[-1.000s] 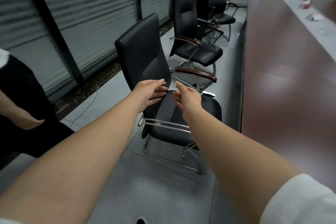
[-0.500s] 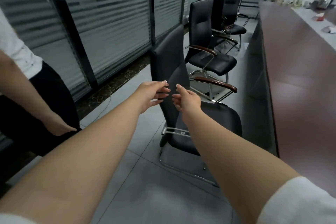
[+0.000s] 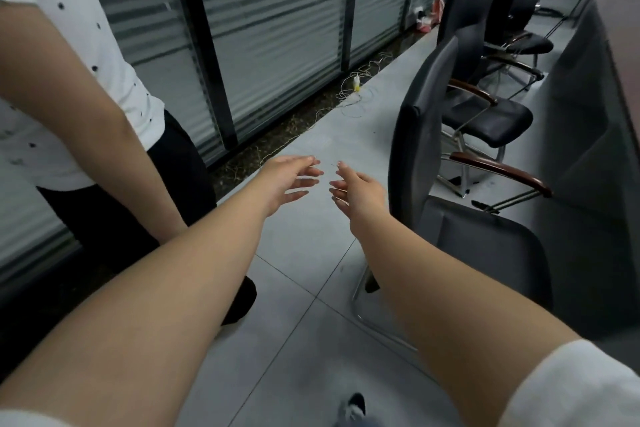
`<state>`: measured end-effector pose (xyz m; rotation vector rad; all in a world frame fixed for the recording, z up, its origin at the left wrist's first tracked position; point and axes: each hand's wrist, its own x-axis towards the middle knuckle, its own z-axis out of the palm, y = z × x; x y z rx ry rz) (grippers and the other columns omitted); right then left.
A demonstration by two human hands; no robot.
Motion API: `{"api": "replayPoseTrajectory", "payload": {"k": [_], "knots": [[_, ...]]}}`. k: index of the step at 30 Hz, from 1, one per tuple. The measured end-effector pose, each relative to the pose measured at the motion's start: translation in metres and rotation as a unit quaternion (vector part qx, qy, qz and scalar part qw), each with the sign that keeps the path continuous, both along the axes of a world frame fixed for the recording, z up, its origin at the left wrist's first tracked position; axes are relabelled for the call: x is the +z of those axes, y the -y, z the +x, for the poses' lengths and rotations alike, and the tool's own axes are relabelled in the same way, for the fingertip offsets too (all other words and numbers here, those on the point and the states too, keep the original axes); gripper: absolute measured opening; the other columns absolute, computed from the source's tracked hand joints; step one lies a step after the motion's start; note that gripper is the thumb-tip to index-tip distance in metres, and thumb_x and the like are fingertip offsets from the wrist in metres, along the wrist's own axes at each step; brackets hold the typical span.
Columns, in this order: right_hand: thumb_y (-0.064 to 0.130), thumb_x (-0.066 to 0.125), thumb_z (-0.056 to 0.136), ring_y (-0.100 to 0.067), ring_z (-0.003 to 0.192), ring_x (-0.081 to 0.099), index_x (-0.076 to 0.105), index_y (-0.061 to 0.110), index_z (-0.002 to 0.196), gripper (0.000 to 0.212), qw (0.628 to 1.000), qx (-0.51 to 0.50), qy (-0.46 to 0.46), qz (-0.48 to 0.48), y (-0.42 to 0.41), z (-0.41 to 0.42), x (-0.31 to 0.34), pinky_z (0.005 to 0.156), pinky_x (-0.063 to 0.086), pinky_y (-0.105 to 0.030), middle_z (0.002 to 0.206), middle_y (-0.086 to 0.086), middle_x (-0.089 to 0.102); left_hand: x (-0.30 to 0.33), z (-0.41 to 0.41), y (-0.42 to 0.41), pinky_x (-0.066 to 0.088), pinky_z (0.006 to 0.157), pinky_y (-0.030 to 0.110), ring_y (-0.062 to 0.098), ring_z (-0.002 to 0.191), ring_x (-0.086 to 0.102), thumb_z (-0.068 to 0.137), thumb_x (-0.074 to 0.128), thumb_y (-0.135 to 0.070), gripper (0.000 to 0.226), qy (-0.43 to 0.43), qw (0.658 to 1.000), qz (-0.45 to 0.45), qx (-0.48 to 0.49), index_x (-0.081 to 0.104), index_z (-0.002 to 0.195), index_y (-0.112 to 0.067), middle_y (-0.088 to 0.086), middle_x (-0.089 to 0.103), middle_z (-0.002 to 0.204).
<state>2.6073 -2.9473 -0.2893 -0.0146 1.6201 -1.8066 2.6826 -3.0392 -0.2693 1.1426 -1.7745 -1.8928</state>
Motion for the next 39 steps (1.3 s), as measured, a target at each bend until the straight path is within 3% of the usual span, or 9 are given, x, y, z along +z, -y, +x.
{"api": "replayPoseTrajectory", "payload": {"k": [8, 18, 20, 23, 27, 31, 39], "knots": [[0.027, 0.061, 0.089, -0.015, 0.072, 0.059, 0.062, 0.006, 0.100, 0.023, 1.000, 0.003, 0.006, -0.011, 0.106, -0.075, -0.017, 0.071, 0.052, -0.022, 0.078, -0.004, 0.060, -0.016, -0.074, 0.093, 0.048, 0.081, 0.026, 0.013, 0.083, 0.064, 0.093, 0.054, -0.026, 0.013, 0.006, 1.000, 0.010, -0.008, 0.066, 0.093, -0.019, -0.004, 0.068, 0.085], [0.028, 0.062, 0.089, -0.020, 0.084, 0.062, 0.060, 0.002, 0.115, 0.037, 0.999, -0.030, 0.024, 0.001, 0.224, -0.180, -0.022, 0.077, 0.051, -0.025, 0.089, -0.007, 0.063, -0.015, -0.186, 0.204, 0.049, 0.080, 0.026, 0.011, 0.080, 0.064, 0.093, 0.054, -0.025, 0.018, 0.025, 0.999, 0.022, -0.002, 0.066, 0.102, -0.017, -0.003, 0.068, 0.089], [0.028, 0.062, 0.089, -0.019, 0.084, 0.062, 0.061, 0.003, 0.111, 0.033, 0.999, -0.040, 0.030, 0.005, 0.244, -0.196, -0.024, 0.078, 0.051, -0.025, 0.083, -0.004, 0.063, -0.018, -0.206, 0.226, 0.049, 0.077, 0.025, 0.011, 0.081, 0.064, 0.093, 0.054, -0.026, 0.017, 0.028, 0.999, 0.022, -0.014, 0.066, 0.100, -0.017, -0.003, 0.068, 0.089], [0.029, 0.061, 0.089, -0.019, 0.083, 0.062, 0.061, 0.009, 0.089, 0.020, 0.997, -0.064, 0.032, 0.011, 0.271, -0.217, -0.030, 0.083, 0.052, -0.029, 0.075, -0.001, 0.061, -0.024, -0.239, 0.258, 0.049, 0.073, 0.025, 0.012, 0.082, 0.064, 0.092, 0.054, -0.026, 0.013, 0.030, 0.999, 0.029, -0.032, 0.065, 0.092, -0.019, -0.003, 0.068, 0.085], [0.030, 0.062, 0.089, -0.016, 0.073, 0.060, 0.061, 0.010, 0.089, 0.020, 0.993, -0.118, 0.017, 0.025, 0.301, -0.260, -0.033, 0.075, 0.049, -0.027, 0.071, 0.000, 0.059, -0.032, -0.295, 0.297, 0.047, 0.070, 0.024, 0.011, 0.078, 0.063, 0.092, 0.054, -0.027, 0.013, 0.034, 0.996, 0.036, -0.079, 0.064, 0.086, -0.021, -0.006, 0.067, 0.081], [0.028, 0.061, 0.089, -0.011, 0.065, 0.056, 0.055, 0.017, 0.070, 0.023, 0.986, -0.164, -0.009, 0.028, 0.318, -0.313, -0.026, 0.077, 0.048, -0.028, 0.066, 0.000, 0.057, -0.031, -0.356, 0.322, 0.048, 0.071, 0.024, 0.010, 0.077, 0.063, 0.092, 0.053, -0.026, 0.014, 0.030, 0.991, 0.044, -0.121, 0.064, 0.085, -0.022, -0.006, 0.067, 0.082], [0.033, 0.063, 0.087, -0.012, 0.068, 0.057, 0.058, 0.013, 0.084, 0.020, 0.972, -0.228, -0.032, 0.055, 0.314, -0.393, -0.030, 0.083, 0.049, -0.033, 0.070, 0.002, 0.059, -0.036, -0.437, 0.326, 0.048, 0.074, 0.024, 0.011, 0.078, 0.063, 0.091, 0.055, -0.027, 0.015, 0.034, 0.978, 0.057, -0.197, 0.064, 0.096, -0.017, -0.003, 0.067, 0.084]]}}
